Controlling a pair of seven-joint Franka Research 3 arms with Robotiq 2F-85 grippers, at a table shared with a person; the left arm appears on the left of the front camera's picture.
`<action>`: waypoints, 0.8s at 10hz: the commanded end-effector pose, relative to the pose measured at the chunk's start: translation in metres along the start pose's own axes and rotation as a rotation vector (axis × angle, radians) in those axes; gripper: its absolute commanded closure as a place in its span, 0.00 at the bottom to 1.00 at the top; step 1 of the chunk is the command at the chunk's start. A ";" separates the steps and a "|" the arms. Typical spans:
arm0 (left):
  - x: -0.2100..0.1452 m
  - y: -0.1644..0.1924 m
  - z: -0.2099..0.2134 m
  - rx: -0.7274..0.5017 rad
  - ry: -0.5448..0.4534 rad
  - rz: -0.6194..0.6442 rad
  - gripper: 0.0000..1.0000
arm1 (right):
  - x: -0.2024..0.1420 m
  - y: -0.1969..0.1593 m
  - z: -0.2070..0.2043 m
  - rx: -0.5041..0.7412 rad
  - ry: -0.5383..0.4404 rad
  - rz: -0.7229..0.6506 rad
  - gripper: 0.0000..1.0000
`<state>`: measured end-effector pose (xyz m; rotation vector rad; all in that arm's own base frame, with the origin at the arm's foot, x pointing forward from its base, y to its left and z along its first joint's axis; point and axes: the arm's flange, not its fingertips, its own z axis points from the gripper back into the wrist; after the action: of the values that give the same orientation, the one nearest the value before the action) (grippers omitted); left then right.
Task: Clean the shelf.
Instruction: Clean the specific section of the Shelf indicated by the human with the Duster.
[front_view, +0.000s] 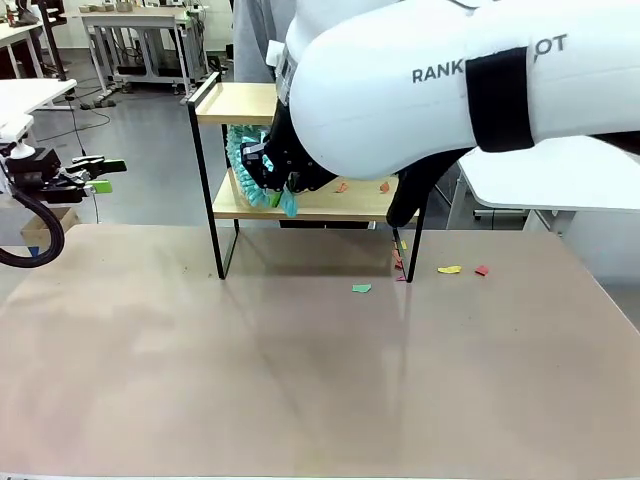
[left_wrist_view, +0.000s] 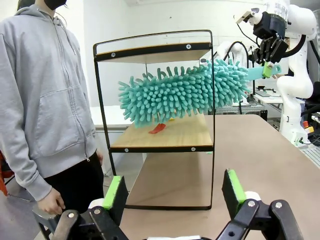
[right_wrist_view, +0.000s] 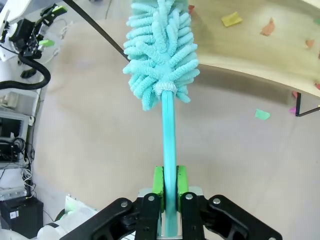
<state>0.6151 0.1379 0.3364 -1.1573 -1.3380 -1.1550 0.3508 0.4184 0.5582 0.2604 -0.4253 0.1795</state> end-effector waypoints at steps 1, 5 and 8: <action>0.003 -0.001 0.000 0.002 -0.004 -0.013 0.00 | 0.001 0.024 -0.010 -0.093 -0.041 -0.071 0.87; 0.003 -0.001 0.000 0.002 -0.004 -0.013 0.00 | 0.019 0.068 -0.037 -0.192 -0.097 -0.136 0.87; 0.003 -0.001 0.000 0.002 -0.004 -0.013 0.00 | 0.032 0.093 -0.060 -0.223 -0.116 -0.111 0.87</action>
<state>0.6151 0.1378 0.3365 -1.1572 -1.3380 -1.1551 0.3714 0.5020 0.5305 0.0847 -0.5139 0.0288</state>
